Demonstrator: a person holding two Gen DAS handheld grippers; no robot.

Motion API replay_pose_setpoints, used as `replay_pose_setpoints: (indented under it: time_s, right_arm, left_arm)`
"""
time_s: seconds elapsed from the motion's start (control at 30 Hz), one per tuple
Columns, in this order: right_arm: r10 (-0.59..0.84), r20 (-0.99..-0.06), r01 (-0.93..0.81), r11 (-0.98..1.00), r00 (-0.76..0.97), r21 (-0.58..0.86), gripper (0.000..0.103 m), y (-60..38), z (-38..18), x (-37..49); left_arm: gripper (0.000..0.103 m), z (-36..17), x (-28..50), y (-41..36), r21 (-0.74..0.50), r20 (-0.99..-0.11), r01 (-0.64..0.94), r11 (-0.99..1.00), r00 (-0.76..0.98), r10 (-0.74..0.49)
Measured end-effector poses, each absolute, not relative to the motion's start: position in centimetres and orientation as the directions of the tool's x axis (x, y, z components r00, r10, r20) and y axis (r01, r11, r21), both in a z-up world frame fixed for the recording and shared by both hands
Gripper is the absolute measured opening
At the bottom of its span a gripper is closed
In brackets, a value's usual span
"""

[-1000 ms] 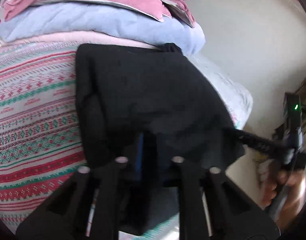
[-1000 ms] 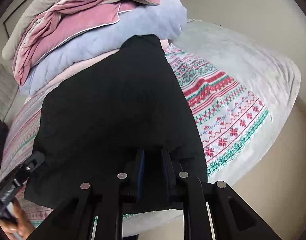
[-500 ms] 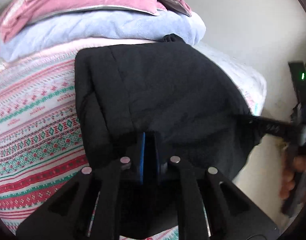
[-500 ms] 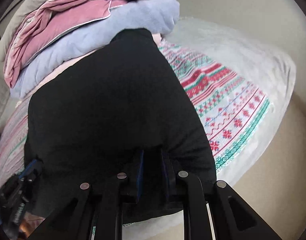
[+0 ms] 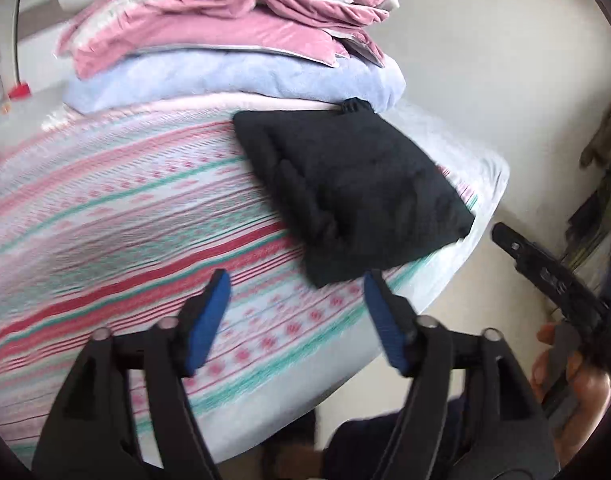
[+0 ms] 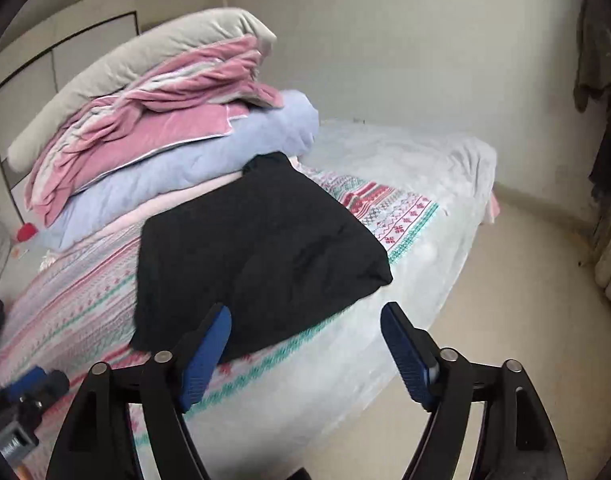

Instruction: Fold large clothes

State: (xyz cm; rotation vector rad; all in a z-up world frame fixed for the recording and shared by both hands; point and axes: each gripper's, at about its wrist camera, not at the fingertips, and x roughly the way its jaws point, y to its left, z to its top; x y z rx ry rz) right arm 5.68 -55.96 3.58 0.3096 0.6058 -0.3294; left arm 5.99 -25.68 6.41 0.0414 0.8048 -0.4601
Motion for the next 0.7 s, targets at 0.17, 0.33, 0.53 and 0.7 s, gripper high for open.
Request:
replay_pose_setpoints:
  time_s: [0.17,0.33,0.53,0.7]
  right_arm:
    - [-0.195,-0.569,0.340,0.927,0.799,0.160,0.090,-50.9,5.0,1.3]
    - [-0.213,-0.578,0.327,0.940,0.788,0.099,0.101,-47.9,6.9,-0.7]
    - [-0.282,-0.543,0.374,0.925,0.791,0.066,0.103,-45.9,9.0,-4.3]
    - [-0.288,-0.544,0.384,0.921,0.788,0.068,0.103,-45.9,10.0,-5.5]
  left_arm:
    - [0.083,8.7,2.9,-22.9,-0.057,-0.659,0.403,0.913,0.672,-0.338]
    - [0.094,10.8,1.3,-20.8,-0.022,-0.627,0.382,0.924,0.714,-0.311]
    - [0.099,11.5,0.0,-18.9,-0.042,-0.605,0.407,0.912,0.717,-0.348]
    - [0.099,12.1,-0.6,-18.5,-0.050,-0.587,0.389,0.920,0.733,-0.342]
